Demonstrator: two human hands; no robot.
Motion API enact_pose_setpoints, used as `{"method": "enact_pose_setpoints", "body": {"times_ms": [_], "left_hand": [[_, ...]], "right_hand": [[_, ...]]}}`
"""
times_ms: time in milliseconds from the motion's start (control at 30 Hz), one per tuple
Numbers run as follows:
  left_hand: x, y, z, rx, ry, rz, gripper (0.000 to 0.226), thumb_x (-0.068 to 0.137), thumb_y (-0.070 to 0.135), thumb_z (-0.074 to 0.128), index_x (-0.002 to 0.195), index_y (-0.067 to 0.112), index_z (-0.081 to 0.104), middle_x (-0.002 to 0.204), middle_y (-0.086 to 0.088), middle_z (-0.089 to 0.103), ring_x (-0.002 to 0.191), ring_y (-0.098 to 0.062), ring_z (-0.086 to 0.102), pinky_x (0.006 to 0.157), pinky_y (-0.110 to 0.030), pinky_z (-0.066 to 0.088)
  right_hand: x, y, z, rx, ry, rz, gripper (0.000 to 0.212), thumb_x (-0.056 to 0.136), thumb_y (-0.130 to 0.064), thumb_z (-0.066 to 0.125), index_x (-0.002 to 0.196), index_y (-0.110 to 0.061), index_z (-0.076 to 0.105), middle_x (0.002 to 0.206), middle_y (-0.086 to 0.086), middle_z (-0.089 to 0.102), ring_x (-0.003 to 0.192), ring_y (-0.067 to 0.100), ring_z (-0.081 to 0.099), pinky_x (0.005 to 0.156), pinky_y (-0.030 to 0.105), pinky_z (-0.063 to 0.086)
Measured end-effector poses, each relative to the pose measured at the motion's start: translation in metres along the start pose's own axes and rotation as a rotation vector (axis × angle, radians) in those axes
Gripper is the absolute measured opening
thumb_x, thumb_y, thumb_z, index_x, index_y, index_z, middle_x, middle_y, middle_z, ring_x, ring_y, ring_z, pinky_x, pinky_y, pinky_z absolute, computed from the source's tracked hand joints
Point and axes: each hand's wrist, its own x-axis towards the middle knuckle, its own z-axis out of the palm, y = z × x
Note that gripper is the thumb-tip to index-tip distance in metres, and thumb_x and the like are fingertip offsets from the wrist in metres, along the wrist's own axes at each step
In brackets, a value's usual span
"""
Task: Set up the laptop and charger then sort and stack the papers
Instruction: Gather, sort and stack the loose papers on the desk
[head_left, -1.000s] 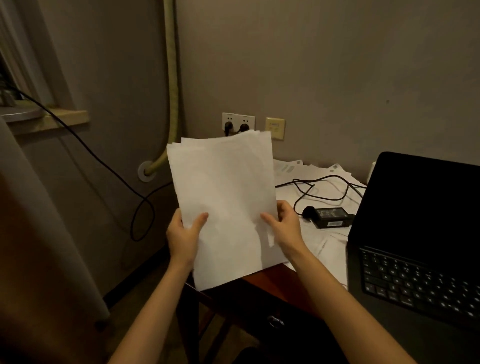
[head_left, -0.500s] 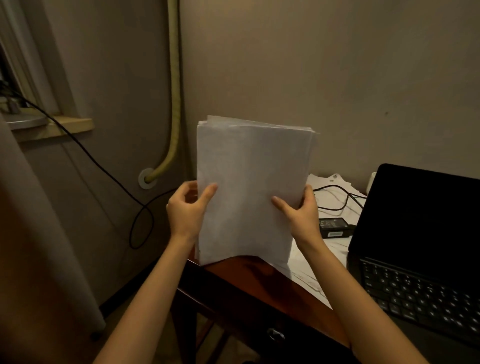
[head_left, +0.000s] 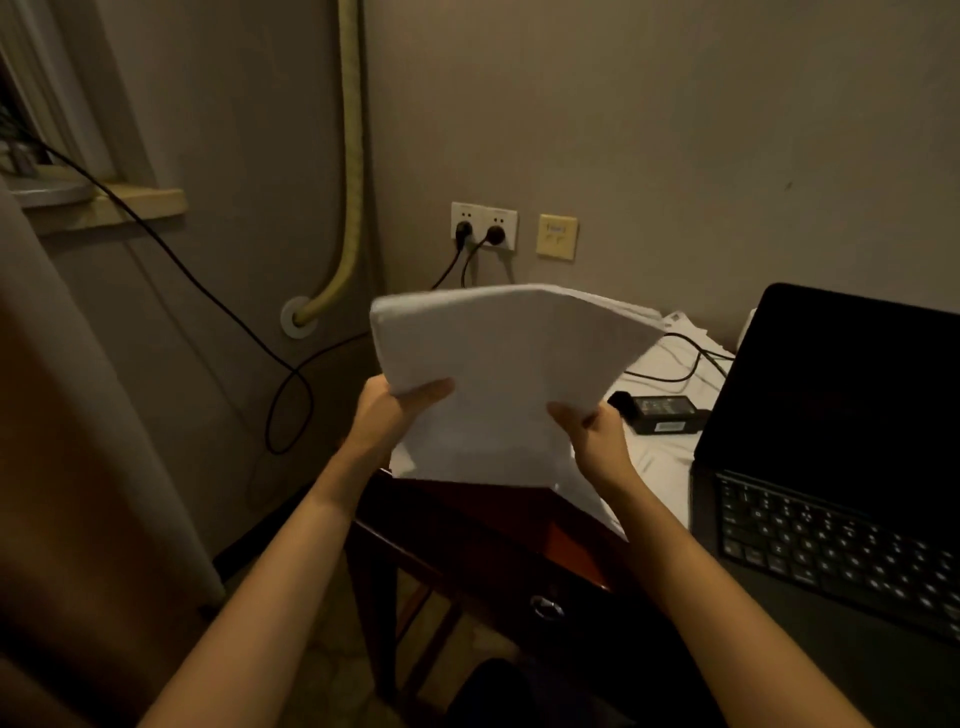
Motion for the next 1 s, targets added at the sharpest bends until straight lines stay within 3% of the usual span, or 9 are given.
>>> {"method": "enact_pose_setpoints", "body": {"times_ms": [100,200,300,400,467,567,700,800,1000], "left_hand": [[-0.006,0.013,-0.002,0.089,0.091,0.116,0.017,0.079,0.008,0.074,0.09,0.019,0.068,0.086,0.005,0.069,0.077,-0.005,0.065,0.067,-0.016,0.054],[-0.015,0.021,-0.013,0.026,0.052,0.033,0.01,0.08,0.016,0.073,0.089,0.017,0.068,0.086,0.006,0.071,0.075,-0.006,0.069,0.065,-0.022,0.057],[-0.027,0.0,-0.027,0.095,-0.057,-0.212,0.019,0.084,0.03,0.068,0.095,0.015,0.065,0.096,-0.004,0.071,0.079,-0.016,0.071,0.068,-0.031,0.057],[-0.045,-0.028,-0.031,0.181,-0.055,-0.308,0.019,0.091,0.031,0.06,0.102,0.015,0.059,0.096,0.003,0.066,0.081,-0.012,0.065,0.063,-0.022,0.05],[-0.054,-0.039,-0.035,0.189,-0.009,-0.304,0.022,0.093,0.026,0.058,0.11,0.013,0.058,0.093,0.006,0.064,0.079,-0.007,0.062,0.059,-0.016,0.046],[-0.061,-0.049,-0.045,0.212,0.002,-0.357,0.028,0.093,0.021,0.059,0.116,0.006,0.06,0.103,-0.004,0.065,0.079,-0.007,0.061,0.06,-0.017,0.046],[-0.069,-0.059,-0.055,0.152,0.072,-0.419,0.034,0.093,0.015,0.059,0.123,-0.002,0.057,0.116,-0.012,0.063,0.081,-0.009,0.061,0.065,-0.019,0.047],[-0.075,-0.062,-0.06,0.123,0.132,-0.445,0.036,0.094,0.012,0.057,0.126,-0.005,0.054,0.12,-0.014,0.06,0.084,-0.015,0.059,0.066,-0.02,0.046],[-0.08,-0.061,-0.063,0.084,0.203,-0.452,0.038,0.095,0.013,0.055,0.129,-0.005,0.052,0.127,-0.016,0.057,0.096,-0.018,0.054,0.081,-0.024,0.042]], "right_hand": [[-0.002,-0.013,-0.001,0.031,0.012,-0.018,0.017,0.09,-0.007,0.059,0.104,-0.017,0.058,0.099,-0.001,0.065,0.086,0.009,0.063,0.073,0.021,0.053],[-0.003,-0.03,-0.001,0.034,-0.037,-0.024,0.017,0.09,-0.007,0.059,0.099,-0.022,0.058,0.091,-0.006,0.065,0.082,0.01,0.063,0.072,0.022,0.053],[-0.004,-0.033,0.003,0.013,-0.022,0.073,0.021,0.092,-0.011,0.058,0.113,-0.014,0.057,0.09,-0.007,0.061,0.078,0.005,0.058,0.065,0.019,0.049],[-0.007,-0.021,0.014,-0.115,-0.044,0.189,0.028,0.094,-0.016,0.056,0.12,-0.006,0.056,0.096,0.002,0.06,0.076,0.01,0.056,0.061,0.024,0.044],[-0.01,-0.013,0.021,-0.199,-0.099,0.261,0.031,0.098,-0.022,0.047,0.12,-0.001,0.056,0.102,0.008,0.059,0.083,0.018,0.054,0.069,0.028,0.041],[-0.008,-0.001,0.02,-0.351,-0.153,0.318,0.045,0.103,-0.029,0.028,0.12,0.0,0.057,0.117,0.012,0.057,0.103,0.027,0.053,0.082,0.028,0.035],[-0.011,0.025,-0.003,-0.933,-0.181,0.056,0.031,0.096,-0.028,0.044,0.12,-0.012,0.057,0.122,0.011,0.056,0.116,0.029,0.048,0.089,0.033,0.037],[-0.022,0.036,-0.022,-1.269,-0.25,-0.055,0.055,0.091,-0.055,0.045,0.131,-0.018,0.046,0.125,0.01,0.049,0.117,0.029,0.043,0.094,0.04,0.037],[-0.023,0.027,-0.024,-1.503,-0.419,-0.147,0.044,0.1,-0.043,0.03,0.134,-0.015,0.034,0.12,0.014,0.054,0.107,0.031,0.054,0.08,0.04,0.044]]}}
